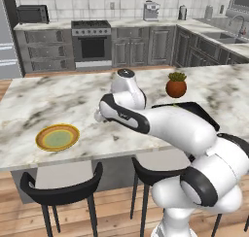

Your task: Create a steak meal by picking up the steak and asparagus from the tray and placing them on the plate. Leave the lime on the tray.

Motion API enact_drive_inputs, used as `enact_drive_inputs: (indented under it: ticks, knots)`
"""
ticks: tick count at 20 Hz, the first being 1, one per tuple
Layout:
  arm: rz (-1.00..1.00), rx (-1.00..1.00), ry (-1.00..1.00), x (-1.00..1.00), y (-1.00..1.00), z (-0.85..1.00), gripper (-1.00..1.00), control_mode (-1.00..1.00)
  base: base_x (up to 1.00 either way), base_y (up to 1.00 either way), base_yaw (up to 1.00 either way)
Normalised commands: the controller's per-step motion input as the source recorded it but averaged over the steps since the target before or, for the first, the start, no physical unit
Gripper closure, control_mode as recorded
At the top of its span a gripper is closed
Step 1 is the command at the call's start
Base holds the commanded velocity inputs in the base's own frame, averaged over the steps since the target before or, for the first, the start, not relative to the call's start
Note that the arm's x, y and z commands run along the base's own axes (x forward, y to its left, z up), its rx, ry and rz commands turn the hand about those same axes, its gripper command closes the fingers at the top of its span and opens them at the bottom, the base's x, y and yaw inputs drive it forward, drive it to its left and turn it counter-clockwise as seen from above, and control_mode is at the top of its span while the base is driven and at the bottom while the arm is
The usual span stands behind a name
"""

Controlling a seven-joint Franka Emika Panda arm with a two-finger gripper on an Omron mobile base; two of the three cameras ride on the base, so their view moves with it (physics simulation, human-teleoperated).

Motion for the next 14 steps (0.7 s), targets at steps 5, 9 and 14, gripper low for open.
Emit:
enact_drive_inputs:
  ticks: [5,9,14]
  knots:
    - [0.02,0.0,0.13,0.0,1.0,-0.21,1.0,-1.0,0.0,0.0,0.0]
    - [0.01,-0.02,0.12,0.0,0.96,-0.39,1.0,-1.0,0.0,0.0,0.0]
    - [0.0,-0.02,0.14,0.07,0.79,-0.47,1.0,-1.0,0.0,0.0,0.0]
